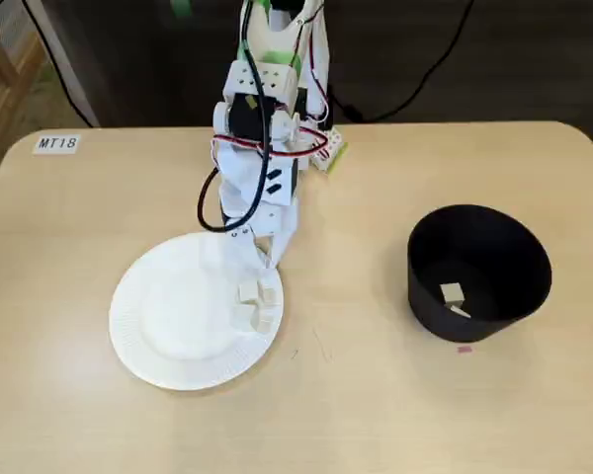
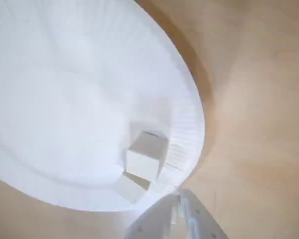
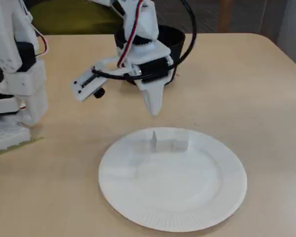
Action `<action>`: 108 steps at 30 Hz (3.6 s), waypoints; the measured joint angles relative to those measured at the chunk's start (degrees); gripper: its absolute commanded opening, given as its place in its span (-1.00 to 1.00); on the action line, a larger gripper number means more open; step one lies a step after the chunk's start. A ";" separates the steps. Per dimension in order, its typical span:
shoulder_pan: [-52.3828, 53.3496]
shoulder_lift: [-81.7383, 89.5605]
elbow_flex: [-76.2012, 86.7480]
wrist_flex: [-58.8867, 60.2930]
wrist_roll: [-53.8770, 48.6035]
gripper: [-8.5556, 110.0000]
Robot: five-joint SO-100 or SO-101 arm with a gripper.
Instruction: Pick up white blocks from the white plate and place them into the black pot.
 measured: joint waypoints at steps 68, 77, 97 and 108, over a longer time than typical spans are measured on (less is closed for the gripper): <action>3.87 -21.01 -14.06 2.81 6.77 -0.90; 6.24 -21.45 -31.55 -1.58 -19.16 -0.90; -36.04 -14.33 -47.37 8.79 -76.38 -0.90; -49.39 -14.06 -47.37 22.06 -79.98 -0.90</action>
